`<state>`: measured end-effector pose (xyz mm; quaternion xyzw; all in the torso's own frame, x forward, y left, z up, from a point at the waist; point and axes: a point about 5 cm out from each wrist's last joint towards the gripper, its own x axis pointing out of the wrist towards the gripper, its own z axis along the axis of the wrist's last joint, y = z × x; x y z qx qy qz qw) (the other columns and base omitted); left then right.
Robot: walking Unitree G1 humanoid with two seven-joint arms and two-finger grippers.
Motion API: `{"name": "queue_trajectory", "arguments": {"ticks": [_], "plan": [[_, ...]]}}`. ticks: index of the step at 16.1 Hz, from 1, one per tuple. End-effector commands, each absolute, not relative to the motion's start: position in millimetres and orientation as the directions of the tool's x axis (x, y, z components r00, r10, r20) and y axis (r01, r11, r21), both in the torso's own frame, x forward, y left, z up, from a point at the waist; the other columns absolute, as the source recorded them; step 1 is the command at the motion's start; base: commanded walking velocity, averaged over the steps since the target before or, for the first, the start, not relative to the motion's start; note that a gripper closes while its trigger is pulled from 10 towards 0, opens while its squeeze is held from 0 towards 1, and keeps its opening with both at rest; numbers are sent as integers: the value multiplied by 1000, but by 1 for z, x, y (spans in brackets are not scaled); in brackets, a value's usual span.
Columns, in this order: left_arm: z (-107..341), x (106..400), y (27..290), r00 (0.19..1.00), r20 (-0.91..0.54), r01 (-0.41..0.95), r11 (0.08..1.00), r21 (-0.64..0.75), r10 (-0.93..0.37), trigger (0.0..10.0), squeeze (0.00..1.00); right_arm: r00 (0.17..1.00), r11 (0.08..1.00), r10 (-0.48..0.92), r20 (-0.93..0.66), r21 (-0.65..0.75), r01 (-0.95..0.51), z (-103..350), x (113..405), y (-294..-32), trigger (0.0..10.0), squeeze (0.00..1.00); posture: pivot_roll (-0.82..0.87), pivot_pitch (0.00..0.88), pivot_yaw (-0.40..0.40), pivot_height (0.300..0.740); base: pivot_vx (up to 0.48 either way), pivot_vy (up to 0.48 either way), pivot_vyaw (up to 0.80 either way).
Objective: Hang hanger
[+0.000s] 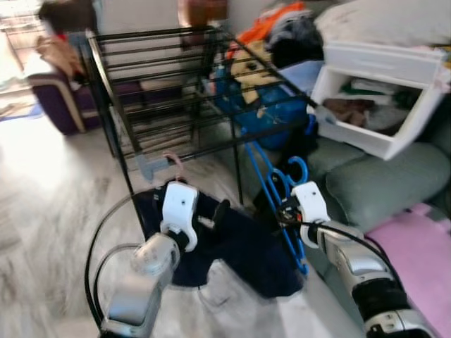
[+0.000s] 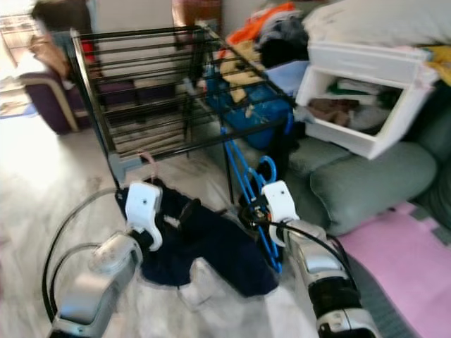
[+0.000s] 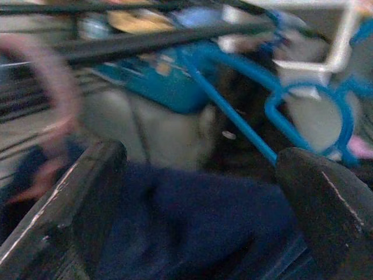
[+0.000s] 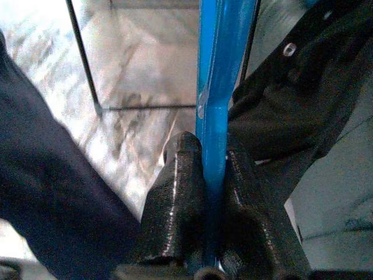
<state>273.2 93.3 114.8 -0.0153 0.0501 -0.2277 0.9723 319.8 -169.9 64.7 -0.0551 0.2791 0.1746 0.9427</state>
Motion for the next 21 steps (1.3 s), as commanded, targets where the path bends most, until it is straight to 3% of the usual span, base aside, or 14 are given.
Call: {"name": "queue_trajectory", "arguments": {"ticks": [1, 9, 11, 14, 18, 19, 21], "plan": [[108, 268, 97, 886, -119, 443, 894, -68, -448, 10000, 0, 796, 927, 327, -510, 7, -376, 75, 330, -163, 10000, 0, 37, 0, -27, 740, 0, 0, 0], [113, 256, 106, 881, -100, 457, 886, -74, -463, 10000, 0, 799, 915, 352, -488, 0, -403, 89, 352, -164, 10000, 0, 67, 16, -33, 740, 0, 0, 0], [115, 258, 118, 926, -90, 366, 930, -31, -367, 10000, 0, 793, 915, 355, -496, 11, -403, 82, 349, -162, 10000, 0, 65, 20, -24, 740, 0, 0, 0], [122, 253, 165, 991, -41, 126, 990, 65, -123, 10000, 0, 785, 918, 358, -505, 36, -395, 72, 334, -167, 10000, 0, 56, 21, -15, 740, 0, 0, 0], [123, 251, 170, 994, -38, 108, 991, 73, -106, 10000, 0, 784, 918, 357, -508, 38, -394, 70, 332, -168, 10000, 0, 56, 21, -15, 740, 0, 0, 0], [108, 238, 192, 995, -96, -8, 998, 67, 15, 10000, 0, 773, 923, 342, -535, 37, -383, 58, 320, -171, 10000, 0, 60, 29, -22, 740, 0, 0, 0], [102, 239, 196, 991, -112, -61, 996, 65, 68, 10000, 0, 770, 920, 348, -535, 37, -390, 56, 318, -167, 10000, 0, 55, 25, -25, 740, 0, 0, 0]]}}
